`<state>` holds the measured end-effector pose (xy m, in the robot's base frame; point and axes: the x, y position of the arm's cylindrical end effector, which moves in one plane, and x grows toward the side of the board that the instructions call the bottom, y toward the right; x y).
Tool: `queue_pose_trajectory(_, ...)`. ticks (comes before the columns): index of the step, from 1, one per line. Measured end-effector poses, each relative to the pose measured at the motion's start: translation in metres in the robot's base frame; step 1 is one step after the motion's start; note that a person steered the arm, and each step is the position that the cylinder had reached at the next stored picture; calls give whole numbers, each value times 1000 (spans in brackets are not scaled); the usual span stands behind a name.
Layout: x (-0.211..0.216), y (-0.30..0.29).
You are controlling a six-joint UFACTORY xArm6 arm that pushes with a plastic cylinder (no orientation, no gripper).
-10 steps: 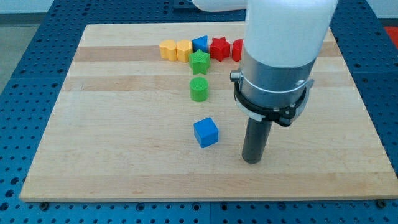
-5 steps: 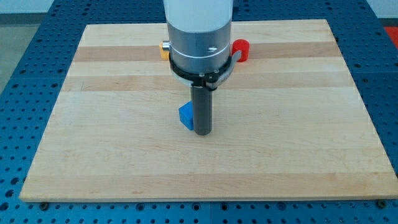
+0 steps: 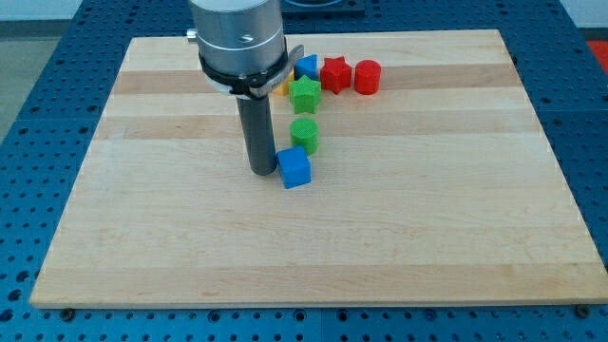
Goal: Place the blue cube vertically below the green circle
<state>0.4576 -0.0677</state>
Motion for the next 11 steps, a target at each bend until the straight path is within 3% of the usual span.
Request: queue_pose_trajectory(11,36,24)
